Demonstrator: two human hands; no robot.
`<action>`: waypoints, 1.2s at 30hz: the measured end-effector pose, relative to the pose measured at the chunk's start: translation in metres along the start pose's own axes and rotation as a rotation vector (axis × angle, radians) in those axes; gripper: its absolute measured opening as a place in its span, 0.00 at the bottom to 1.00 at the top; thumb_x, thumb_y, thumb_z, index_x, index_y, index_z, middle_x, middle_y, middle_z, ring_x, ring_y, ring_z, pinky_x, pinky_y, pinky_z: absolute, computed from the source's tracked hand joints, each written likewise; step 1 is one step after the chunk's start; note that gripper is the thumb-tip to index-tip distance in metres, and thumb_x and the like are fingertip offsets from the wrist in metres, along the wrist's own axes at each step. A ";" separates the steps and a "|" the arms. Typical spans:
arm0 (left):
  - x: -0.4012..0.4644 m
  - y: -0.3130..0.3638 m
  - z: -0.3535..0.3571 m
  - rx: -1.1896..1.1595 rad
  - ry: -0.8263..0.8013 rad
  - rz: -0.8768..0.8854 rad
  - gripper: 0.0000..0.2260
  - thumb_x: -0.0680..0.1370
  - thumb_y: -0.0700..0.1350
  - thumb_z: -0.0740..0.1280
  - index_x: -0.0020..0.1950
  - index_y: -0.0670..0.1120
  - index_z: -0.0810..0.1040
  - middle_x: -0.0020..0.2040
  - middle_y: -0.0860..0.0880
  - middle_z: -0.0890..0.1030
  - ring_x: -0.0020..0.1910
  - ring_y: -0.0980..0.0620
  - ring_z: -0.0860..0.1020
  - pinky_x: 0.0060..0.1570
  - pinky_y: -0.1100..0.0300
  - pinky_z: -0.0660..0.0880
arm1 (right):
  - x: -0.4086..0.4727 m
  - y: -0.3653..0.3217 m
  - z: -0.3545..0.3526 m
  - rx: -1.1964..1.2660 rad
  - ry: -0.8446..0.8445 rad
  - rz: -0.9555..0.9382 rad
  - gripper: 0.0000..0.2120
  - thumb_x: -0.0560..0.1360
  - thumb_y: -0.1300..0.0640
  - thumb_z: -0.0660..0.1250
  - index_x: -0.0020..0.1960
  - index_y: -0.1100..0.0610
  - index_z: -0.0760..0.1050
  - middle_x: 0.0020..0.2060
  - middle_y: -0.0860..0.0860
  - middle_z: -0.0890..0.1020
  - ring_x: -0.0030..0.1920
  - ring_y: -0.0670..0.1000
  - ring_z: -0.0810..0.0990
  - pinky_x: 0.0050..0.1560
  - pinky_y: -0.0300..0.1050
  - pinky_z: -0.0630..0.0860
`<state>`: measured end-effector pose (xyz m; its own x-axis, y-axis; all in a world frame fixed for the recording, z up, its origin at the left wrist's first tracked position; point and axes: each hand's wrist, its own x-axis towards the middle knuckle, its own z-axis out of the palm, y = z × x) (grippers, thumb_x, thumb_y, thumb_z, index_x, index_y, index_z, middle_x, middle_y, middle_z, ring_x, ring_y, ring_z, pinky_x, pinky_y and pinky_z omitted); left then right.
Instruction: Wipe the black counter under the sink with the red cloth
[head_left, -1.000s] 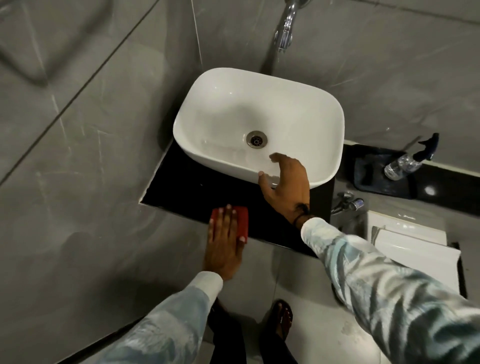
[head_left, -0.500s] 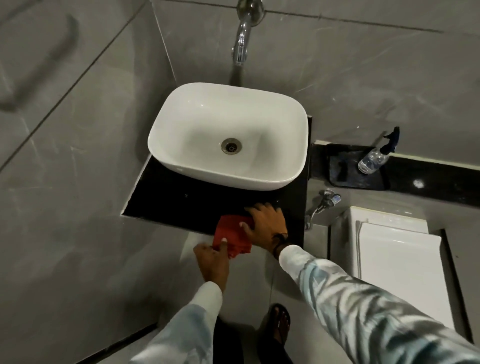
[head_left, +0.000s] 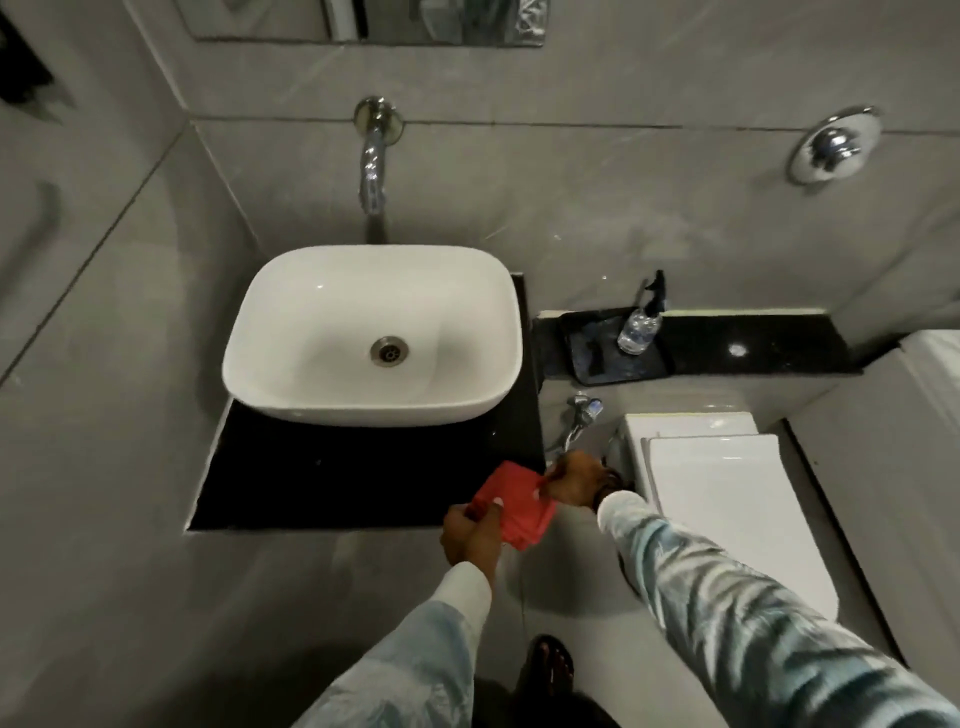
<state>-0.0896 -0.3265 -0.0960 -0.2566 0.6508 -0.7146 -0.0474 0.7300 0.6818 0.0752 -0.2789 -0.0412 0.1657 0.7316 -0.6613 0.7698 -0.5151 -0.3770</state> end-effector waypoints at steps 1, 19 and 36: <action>-0.002 0.008 0.012 0.018 -0.045 0.028 0.15 0.73 0.48 0.76 0.55 0.43 0.79 0.54 0.41 0.84 0.51 0.42 0.82 0.56 0.50 0.79 | -0.002 0.009 -0.012 0.069 0.023 0.033 0.11 0.70 0.55 0.77 0.51 0.59 0.87 0.46 0.52 0.86 0.54 0.50 0.83 0.59 0.43 0.79; 0.155 0.168 0.299 0.271 -0.066 0.217 0.19 0.72 0.43 0.77 0.61 0.43 0.80 0.57 0.40 0.85 0.56 0.40 0.83 0.54 0.49 0.80 | 0.223 0.111 -0.166 0.792 0.347 0.241 0.07 0.71 0.56 0.79 0.47 0.56 0.88 0.48 0.56 0.88 0.51 0.53 0.86 0.49 0.39 0.75; 0.192 0.228 0.306 0.804 -0.171 0.432 0.19 0.80 0.42 0.66 0.71 0.45 0.76 0.71 0.43 0.77 0.71 0.41 0.75 0.71 0.52 0.70 | 0.256 0.086 -0.196 0.627 0.227 0.224 0.13 0.76 0.53 0.67 0.57 0.53 0.84 0.58 0.58 0.85 0.52 0.58 0.84 0.48 0.41 0.76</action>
<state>0.1458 0.0292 -0.1256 0.0527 0.8751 -0.4811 0.7188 0.3012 0.6266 0.3049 -0.0481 -0.1160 0.4562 0.6178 -0.6405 0.2129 -0.7746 -0.5955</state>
